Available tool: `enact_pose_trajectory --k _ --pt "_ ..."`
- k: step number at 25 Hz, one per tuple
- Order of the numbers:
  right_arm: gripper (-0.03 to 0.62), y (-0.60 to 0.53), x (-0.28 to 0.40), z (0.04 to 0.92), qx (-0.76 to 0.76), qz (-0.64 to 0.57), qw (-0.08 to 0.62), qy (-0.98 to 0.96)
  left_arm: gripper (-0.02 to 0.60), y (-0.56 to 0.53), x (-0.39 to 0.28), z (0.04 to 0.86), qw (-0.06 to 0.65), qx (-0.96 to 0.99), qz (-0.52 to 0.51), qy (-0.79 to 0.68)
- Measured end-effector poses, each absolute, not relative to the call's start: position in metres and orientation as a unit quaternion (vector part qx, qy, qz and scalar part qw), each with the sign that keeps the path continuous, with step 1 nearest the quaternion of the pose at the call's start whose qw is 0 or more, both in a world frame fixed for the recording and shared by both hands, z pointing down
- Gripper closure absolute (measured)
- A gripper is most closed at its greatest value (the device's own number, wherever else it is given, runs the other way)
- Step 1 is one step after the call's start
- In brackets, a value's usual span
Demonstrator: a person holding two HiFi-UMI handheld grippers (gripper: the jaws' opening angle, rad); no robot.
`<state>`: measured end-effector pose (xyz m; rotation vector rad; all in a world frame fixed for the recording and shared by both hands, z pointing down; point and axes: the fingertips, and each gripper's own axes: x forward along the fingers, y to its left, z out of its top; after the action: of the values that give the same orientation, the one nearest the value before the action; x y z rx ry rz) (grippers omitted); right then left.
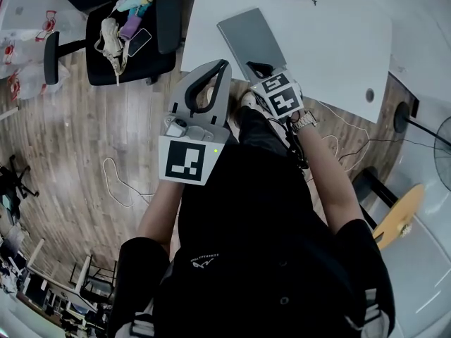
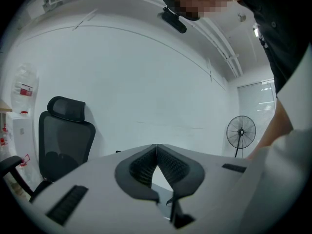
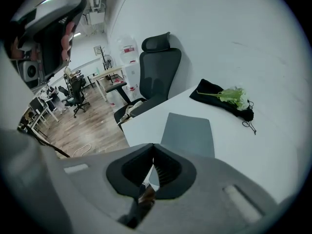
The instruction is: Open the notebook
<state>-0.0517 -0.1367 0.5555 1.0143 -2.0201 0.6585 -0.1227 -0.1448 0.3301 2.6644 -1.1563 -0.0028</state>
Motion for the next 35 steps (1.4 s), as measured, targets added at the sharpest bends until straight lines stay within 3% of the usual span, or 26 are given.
enact_pose_trajectory --k 14,35 --pt "0.568 -0.112 -0.047 0.609 0.387 0.284 0.434 -0.763 0.575 -0.139 -0.124 0.344 0.131 0.909 0.009 -0.395" --pt "0.523 -0.092 -0.043 0.643 0.374 0.203 0.53 -0.733 0.575 -0.14 -0.122 0.355 0.139 0.911 0.02 -0.387"
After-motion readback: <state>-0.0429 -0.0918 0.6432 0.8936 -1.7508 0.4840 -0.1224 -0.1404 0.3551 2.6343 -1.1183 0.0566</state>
